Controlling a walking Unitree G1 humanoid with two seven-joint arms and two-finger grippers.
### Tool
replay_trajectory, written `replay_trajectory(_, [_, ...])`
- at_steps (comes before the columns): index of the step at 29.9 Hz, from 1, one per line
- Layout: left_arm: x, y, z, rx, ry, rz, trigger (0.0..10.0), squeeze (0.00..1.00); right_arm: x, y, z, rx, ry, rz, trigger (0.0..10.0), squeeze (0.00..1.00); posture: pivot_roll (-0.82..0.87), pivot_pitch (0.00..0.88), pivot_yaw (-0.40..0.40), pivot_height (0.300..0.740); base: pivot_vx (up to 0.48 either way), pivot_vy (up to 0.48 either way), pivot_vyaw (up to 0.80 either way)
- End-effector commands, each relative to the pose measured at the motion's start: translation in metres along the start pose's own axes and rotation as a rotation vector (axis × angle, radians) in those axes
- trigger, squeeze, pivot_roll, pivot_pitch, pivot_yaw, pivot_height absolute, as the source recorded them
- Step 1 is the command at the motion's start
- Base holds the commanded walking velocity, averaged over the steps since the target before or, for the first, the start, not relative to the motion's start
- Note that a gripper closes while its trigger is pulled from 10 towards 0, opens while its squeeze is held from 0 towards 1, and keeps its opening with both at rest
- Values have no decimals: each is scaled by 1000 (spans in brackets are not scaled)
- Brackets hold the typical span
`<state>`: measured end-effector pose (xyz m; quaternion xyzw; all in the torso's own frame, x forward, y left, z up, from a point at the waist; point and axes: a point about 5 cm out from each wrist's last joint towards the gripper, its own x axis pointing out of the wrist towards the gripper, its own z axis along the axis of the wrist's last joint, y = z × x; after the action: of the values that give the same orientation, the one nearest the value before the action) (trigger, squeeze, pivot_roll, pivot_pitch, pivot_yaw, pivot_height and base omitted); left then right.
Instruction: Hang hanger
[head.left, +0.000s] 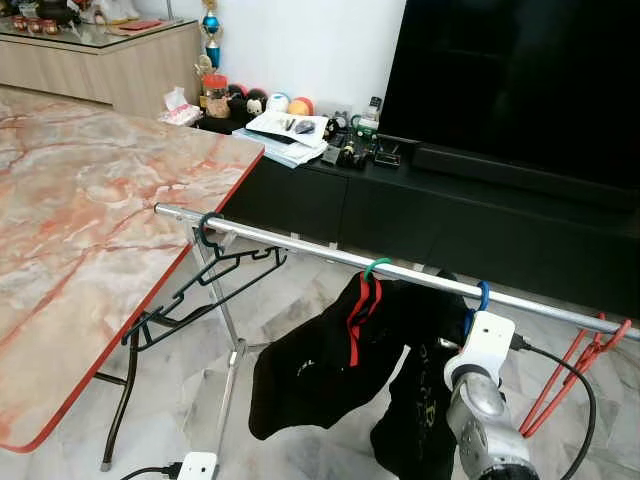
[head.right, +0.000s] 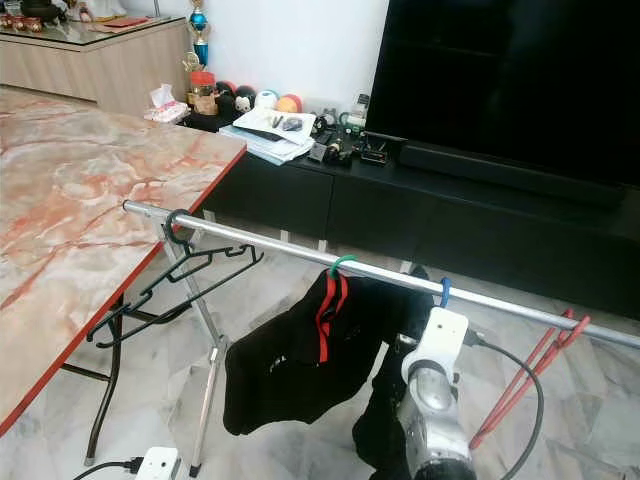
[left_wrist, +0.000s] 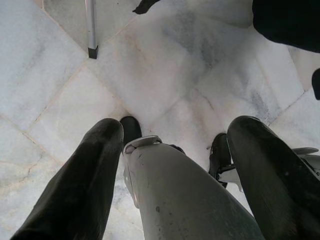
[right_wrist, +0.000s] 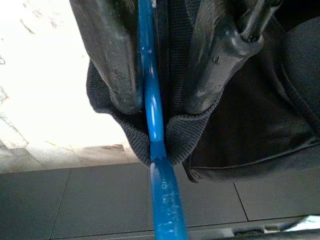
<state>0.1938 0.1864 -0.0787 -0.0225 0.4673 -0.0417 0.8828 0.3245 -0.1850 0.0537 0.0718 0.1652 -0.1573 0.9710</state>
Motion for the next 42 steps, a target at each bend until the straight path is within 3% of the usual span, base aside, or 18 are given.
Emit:
replay_trajectory(1, [0, -2, -2, 12, 19, -4, 10000, 0, 3, -4, 3, 1, -7, -23, 10000, 0, 131, 0, -86, 740, 0, 0, 0])
replay_trajectory(11, [0, -1, -2, 16, 20, -4, 10000, 0, 4, -20, -7, -25, 28, -104, 10000, 0, 130, 0, -81, 740, 0, 0, 0])
replay_trajectory(18, [0, 0, -2, 18, 21, -4, 10000, 0, 5, -21, -10, -26, 33, -107, 10000, 0, 131, 0, -79, 740, 0, 0, 0])
replay_trajectory(27, [0, 0, -2, 24, 24, -2, 10000, 0, 7, -13, -18, -30, 109, -60, 10000, 0, 136, 0, -77, 740, 0, 0, 0])
replay_trajectory(33, [0, 0, -2, 25, 23, -2, 10000, 0, 14, -4, 0, -15, 60, -18, 10000, 0, 143, 0, -76, 740, 0, 0, 0])
replay_trajectory(41, [0, 0, -1, 23, 20, -2, 10000, 0, 17, 6, 3, -36, 99, 77, 10000, 0, 151, 0, -77, 740, 0, 0, 0])
replay_trajectory(42, [0, 0, -1, 22, 19, -2, 10000, 0, 19, 3, 4, -40, 102, 54, 3490, 0, 152, 0, -78, 740, 0, 0, 0])
